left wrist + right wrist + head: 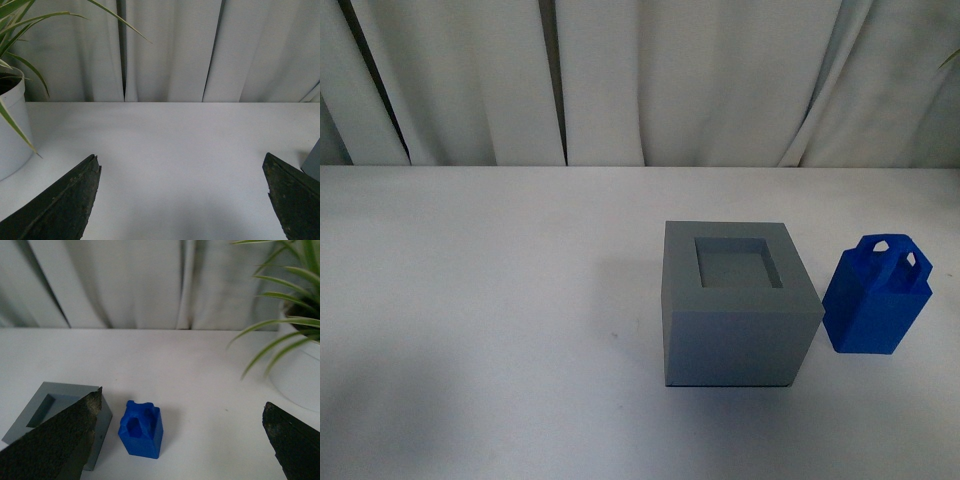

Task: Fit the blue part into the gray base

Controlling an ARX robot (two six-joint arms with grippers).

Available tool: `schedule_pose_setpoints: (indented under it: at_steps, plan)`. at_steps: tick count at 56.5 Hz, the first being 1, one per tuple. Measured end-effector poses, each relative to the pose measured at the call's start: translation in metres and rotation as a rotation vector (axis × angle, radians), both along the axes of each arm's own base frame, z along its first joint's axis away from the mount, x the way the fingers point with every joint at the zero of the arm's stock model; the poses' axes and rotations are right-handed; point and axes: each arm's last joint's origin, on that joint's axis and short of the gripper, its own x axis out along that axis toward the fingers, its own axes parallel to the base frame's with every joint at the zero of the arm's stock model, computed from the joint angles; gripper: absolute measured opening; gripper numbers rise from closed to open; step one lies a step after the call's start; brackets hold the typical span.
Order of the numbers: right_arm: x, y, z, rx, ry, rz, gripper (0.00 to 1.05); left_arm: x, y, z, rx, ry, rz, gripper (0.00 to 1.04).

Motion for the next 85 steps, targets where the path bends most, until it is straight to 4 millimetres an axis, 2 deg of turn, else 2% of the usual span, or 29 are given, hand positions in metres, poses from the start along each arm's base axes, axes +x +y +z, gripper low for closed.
schedule_pose_setpoints:
  at_steps: [7, 13, 21, 30, 37, 44, 61, 73, 85]
  plan:
    - [0.050, 0.008, 0.024, -0.141, 0.083, 0.225, 0.97, 0.000, 0.000, 0.000, 0.000, 0.000, 0.000, 0.99]
    - [0.079, 0.022, 0.040, -0.273, 0.170, 0.463, 0.97, 0.000, 0.000, 0.000, 0.000, 0.000, 0.000, 0.99]
    - [0.101, 0.030, 0.034, -0.492, 0.333, 0.654, 0.97, 0.000, 0.000, 0.000, 0.000, 0.000, 0.000, 0.99]
    - [0.114, 0.032, 0.015, -0.738, 0.467, 0.800, 0.97, 0.000, 0.000, 0.000, 0.000, 0.000, 0.000, 0.99]
    - [0.129, 0.038, 0.009, -0.872, 0.553, 0.900, 0.97, 0.000, 0.000, 0.000, 0.000, 0.000, 0.000, 0.99]
    - [0.145, 0.046, 0.006, -0.972, 0.569, 0.916, 0.97, 0.000, 0.000, 0.000, 0.000, 0.000, 0.000, 0.99]
    - [0.171, 0.059, -0.017, -1.054, 0.627, 0.959, 0.97, 0.000, 0.000, 0.000, 0.000, 0.000, 0.000, 0.99]
    - [0.176, 0.072, -0.027, -1.062, 0.639, 1.006, 0.97, 0.000, 0.000, 0.000, 0.000, 0.000, 0.000, 0.99]
    - [0.179, 0.074, -0.037, -1.072, 0.661, 1.028, 0.97, 0.000, 0.000, 0.000, 0.000, 0.000, 0.000, 0.99]
